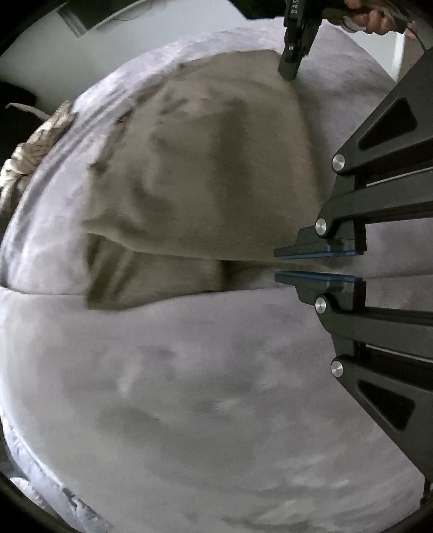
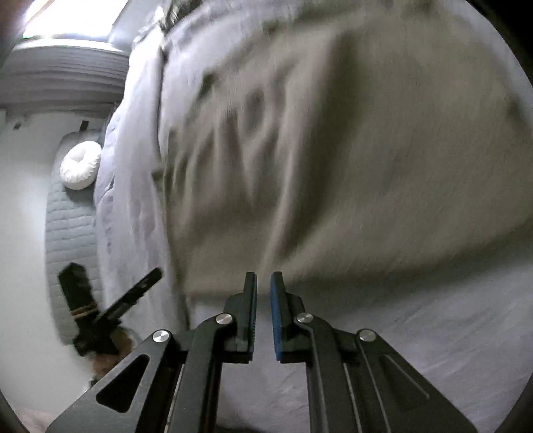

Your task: Fold small clothes

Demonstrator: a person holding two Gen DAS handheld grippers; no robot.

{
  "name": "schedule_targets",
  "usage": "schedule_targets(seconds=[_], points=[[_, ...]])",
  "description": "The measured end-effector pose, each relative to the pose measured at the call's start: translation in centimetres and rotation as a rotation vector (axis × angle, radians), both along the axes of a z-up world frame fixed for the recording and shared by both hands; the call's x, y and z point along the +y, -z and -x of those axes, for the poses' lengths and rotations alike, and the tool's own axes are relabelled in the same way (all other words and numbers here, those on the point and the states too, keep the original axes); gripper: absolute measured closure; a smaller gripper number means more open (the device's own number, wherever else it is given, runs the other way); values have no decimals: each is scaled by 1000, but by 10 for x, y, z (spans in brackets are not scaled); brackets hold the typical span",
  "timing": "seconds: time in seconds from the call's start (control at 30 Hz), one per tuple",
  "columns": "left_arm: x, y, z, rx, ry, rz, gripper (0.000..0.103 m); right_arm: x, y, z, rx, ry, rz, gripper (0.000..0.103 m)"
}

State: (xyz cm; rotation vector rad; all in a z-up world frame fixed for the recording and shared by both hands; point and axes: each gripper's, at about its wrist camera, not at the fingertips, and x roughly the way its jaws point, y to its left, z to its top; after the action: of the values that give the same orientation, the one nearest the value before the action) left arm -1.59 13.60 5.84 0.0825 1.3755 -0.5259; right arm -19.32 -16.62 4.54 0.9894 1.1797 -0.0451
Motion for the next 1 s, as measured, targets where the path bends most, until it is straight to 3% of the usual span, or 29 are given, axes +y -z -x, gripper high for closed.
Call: schedule_targets(seconds=[0.23, 0.33, 0.43, 0.53, 0.6, 0.7, 0.87, 1.0], points=[[-48, -2, -49, -75, -51, 46, 95, -81, -11, -18, 48, 146, 263, 93], [-71, 10, -60, -123, -44, -1, 95, -102, -4, -24, 88, 150, 353, 93], [-83, 38, -67, -101, -59, -52, 95, -125, 22, -10, 155, 178, 330, 98], [-78, 40, -73, -113, -76, -61, 95, -137, 27, 2, 118, 200, 288, 103], [-72, 38, -78, -122, -100, -95, 95, -139, 26, 7, 110, 202, 285, 103], [-60, 38, -87, -77, -147, -77, 95, -139, 23, 8, 119, 219, 276, 103], [-68, 21, -76, -118, -93, -126, 95, -128, 7, 11, 113, 201, 288, 99], [-77, 16, -69, -95, -75, -119, 95, -113, -2, 7, 97, 189, 283, 99]])
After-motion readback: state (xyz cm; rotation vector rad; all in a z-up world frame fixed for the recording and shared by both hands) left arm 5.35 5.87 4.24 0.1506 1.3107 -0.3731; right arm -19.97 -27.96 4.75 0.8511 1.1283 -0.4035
